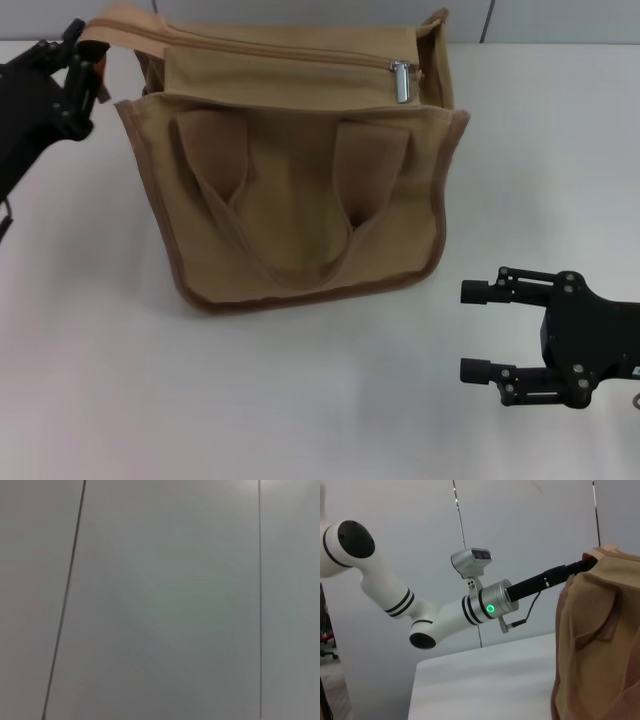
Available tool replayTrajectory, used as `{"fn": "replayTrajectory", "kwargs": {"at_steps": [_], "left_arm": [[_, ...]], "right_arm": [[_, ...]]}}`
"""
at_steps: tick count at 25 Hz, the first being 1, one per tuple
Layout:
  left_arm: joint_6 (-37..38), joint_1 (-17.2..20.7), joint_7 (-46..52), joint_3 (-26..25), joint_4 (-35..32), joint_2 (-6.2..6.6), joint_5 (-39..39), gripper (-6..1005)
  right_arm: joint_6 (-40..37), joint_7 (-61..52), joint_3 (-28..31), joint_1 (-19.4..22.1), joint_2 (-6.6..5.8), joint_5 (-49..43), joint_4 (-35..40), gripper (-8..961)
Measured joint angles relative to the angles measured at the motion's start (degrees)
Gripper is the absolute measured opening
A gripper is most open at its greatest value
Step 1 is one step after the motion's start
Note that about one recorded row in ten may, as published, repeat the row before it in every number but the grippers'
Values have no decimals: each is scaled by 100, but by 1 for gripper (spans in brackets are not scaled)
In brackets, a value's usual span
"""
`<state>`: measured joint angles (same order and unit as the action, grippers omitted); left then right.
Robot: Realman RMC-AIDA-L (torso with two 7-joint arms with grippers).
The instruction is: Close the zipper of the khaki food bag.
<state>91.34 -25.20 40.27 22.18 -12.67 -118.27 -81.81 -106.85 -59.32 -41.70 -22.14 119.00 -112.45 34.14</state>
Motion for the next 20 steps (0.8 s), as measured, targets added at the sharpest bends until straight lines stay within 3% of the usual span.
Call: {"fn": "replayTrajectory", "kwargs": {"at_steps": [1,2,5,6,7,8,9,11,14,16,20], "left_arm": [[-40,129,782,235,-449,28,-4,100],[-40,129,782,235,-449,28,-4,110],[-83,392,2074,698,-1279,136,-6,140],[-10,582,2887,1060,-1766,287,-5,150],[-10,582,2887,1060,-1766,287,-5,160],[130,744,3552,1451,-2101,475,-6,170],[130,744,3552,1451,-2101,475,-6,208],[548,903,4125,1809,-2320,719,-86,283],[870,937,4242,1791,-2337,788,-219,396],[1315,952,4367,1743,-2338,869,-449,637],[1753,953,4399,1746,-2329,939,-688,736]], "right_arm": [[19,3,8,-15,0,0,-1,768],[19,3,8,-15,0,0,-1,768],[73,2,18,-46,0,-2,-4,768],[121,-8,18,-57,0,-13,-4,768],[121,-8,18,-57,0,-13,-4,768],[149,-16,10,-67,0,-18,-5,768],[184,-22,2,-83,0,-22,-5,768],[260,-39,-14,-125,0,-27,-5,768],[282,-47,-20,-150,0,-29,-20,768],[318,-56,-22,-206,-2,-31,-138,768],[339,-58,-26,-271,-7,-56,-241,768]]}}
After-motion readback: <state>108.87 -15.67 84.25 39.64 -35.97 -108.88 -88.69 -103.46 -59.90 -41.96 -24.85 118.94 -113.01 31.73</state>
